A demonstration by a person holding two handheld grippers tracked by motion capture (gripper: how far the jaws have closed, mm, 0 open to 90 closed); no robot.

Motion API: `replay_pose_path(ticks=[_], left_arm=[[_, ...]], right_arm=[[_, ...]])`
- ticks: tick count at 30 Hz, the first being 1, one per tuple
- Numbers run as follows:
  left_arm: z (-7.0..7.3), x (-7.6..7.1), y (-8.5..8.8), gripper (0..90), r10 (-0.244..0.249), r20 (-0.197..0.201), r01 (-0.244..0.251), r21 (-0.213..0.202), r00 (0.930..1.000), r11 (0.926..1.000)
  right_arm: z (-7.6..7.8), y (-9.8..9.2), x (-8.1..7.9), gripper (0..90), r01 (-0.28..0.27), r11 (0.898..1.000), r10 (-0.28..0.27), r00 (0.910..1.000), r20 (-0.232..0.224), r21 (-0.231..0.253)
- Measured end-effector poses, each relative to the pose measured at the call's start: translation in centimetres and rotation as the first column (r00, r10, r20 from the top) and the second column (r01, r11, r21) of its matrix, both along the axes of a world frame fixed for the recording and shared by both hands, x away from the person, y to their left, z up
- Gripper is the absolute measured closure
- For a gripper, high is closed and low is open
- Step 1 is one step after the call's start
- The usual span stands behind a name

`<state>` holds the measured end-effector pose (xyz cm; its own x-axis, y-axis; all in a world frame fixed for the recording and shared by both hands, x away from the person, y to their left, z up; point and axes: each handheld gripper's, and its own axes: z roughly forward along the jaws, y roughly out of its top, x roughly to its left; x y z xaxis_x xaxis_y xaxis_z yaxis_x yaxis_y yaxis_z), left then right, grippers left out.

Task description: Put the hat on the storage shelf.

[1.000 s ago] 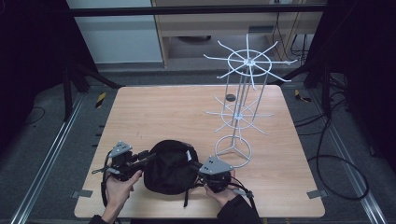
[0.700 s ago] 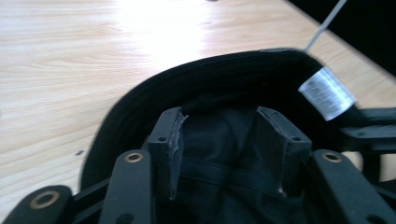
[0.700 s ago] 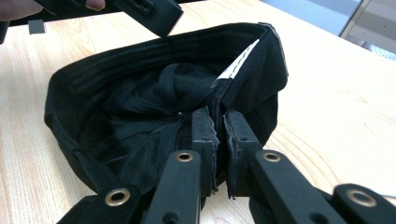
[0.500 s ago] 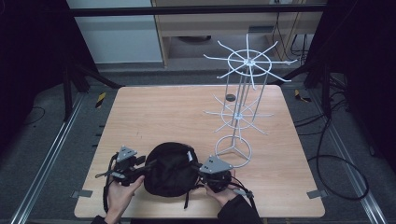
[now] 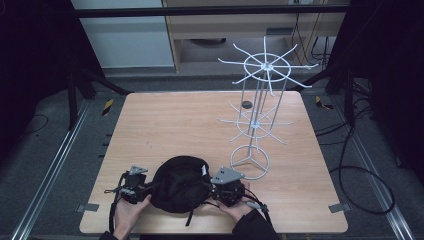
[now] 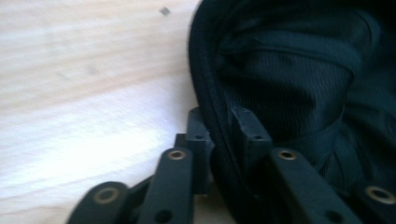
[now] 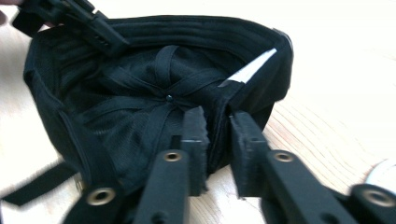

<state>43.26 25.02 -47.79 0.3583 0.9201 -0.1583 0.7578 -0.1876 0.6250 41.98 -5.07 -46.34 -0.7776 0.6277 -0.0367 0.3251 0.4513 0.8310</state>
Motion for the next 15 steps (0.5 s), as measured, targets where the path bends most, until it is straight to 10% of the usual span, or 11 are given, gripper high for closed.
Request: replay_pose_path(ticks=[7,15], left_arm=[[1.3,-0.6,0.4,81.3,0.021,0.141,-0.025,0.024,0.9898,0.9994],[1.5,-0.9,0.1,81.5,-0.002,0.18,-0.005,0.04,0.9836,0.9992]], right_arm=[[1.5,-0.5,0.8,51.3,0.053,0.995,-0.054,0.9985,0.012,0.08],[0.4,0.2,3.1,49.0,0.127,0.991,-0.125,0.9911,-0.044,0.039]])
